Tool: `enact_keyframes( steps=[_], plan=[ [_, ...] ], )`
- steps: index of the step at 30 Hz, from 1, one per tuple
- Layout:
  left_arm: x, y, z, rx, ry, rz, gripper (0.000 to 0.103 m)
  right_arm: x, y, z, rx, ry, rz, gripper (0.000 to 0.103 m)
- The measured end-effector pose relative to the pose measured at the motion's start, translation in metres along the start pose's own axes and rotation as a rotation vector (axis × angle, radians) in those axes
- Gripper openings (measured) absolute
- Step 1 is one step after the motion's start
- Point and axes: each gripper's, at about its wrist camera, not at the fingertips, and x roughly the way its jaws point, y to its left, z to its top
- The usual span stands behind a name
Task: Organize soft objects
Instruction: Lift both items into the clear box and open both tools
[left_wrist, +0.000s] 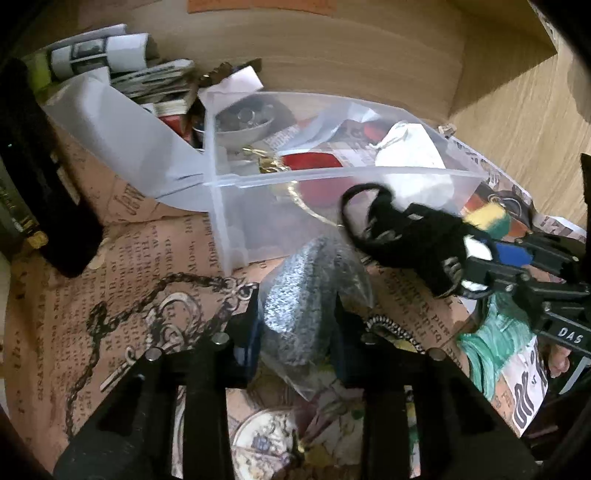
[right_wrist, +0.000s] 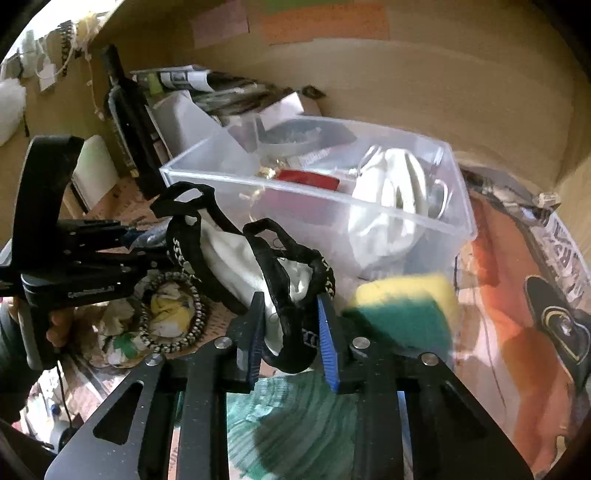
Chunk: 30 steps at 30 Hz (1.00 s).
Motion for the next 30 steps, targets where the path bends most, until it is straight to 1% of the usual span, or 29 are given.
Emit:
enact_keyframes(
  steps=[4, 11, 17, 21, 24, 27, 30],
  plan=[
    [-0.017, 0.004, -0.003, -0.015, -0.035, 0.027, 0.029, -0.018, 0.002, 0.005, -0.003, -0.054, 0.0, 0.024],
    [-0.061, 0.007, 0.004, -0.039, -0.149, 0.053, 0.029, -0.048, 0.004, 0.018, -0.001, -0.154, -0.011, 0.024],
    [-0.09, 0.005, 0.019, -0.061, -0.247, 0.045, 0.028, -0.069, 0.001, 0.032, 0.006, -0.244, -0.037, 0.024],
    [-0.099, 0.005, 0.032, -0.076, -0.3, 0.035, 0.028, -0.074, -0.007, 0.038, 0.024, -0.284, -0.053, 0.024],
    [-0.1, 0.001, 0.04, -0.082, -0.324, 0.037, 0.028, -0.071, -0.012, 0.046, 0.037, -0.297, -0.066, 0.024],
    [-0.095, 0.001, 0.051, -0.092, -0.327, 0.032, 0.028, -0.064, -0.017, 0.053, 0.039, -0.3, -0.078, 0.024],
    [-0.082, 0.005, 0.063, -0.1, -0.317, 0.037, 0.028, -0.055, -0.019, 0.058, 0.04, -0.286, -0.081, 0.024]
  ],
)
